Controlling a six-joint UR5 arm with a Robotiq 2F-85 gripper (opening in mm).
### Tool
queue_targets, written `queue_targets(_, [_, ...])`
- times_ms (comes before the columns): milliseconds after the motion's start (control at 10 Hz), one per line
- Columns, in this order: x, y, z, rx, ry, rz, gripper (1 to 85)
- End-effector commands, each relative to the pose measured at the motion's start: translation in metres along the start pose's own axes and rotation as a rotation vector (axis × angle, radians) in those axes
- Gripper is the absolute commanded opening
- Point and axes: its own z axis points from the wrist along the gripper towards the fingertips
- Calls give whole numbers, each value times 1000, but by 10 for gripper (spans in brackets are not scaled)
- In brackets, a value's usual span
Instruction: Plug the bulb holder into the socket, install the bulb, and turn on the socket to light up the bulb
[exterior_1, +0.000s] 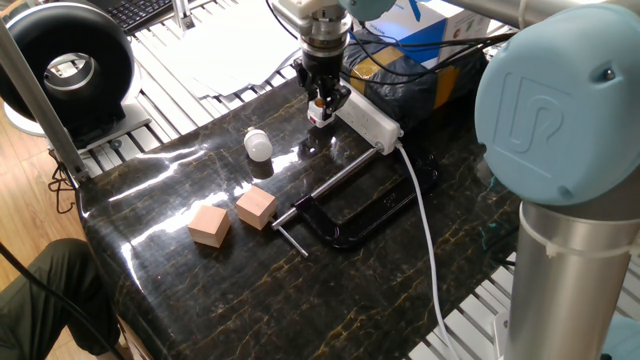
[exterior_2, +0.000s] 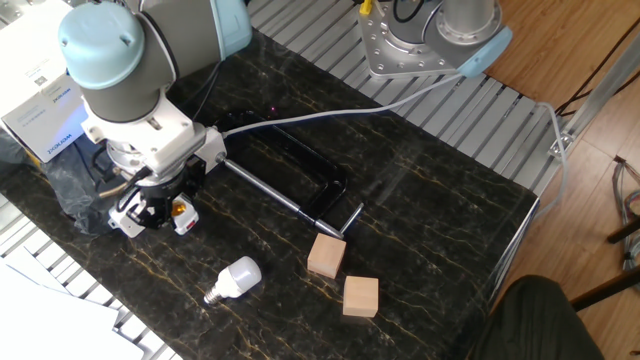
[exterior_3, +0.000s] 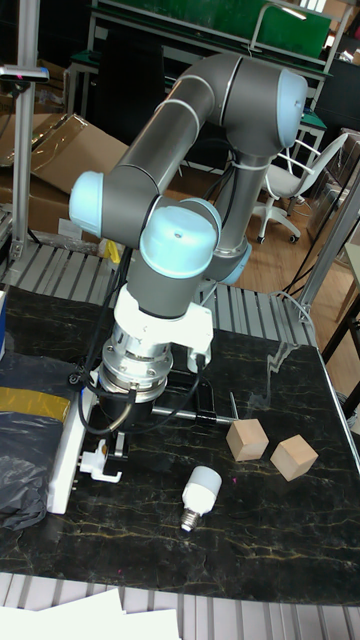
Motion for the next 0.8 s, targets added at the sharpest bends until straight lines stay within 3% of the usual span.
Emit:
queue_targets(0, [5, 1, -4, -9, -6, -5, 10])
queue_targets(200, [14, 0, -3, -14, -6, -22, 10])
queue_targets(400, [5, -3, -5, -9, 11, -9, 10])
queue_targets(500, [0, 0, 1, -11, -29, 9, 10])
queue_targets(600, [1, 4, 1, -19, -41, 18, 10])
queue_targets(700, [8, 4, -3, -19, -24, 10, 10])
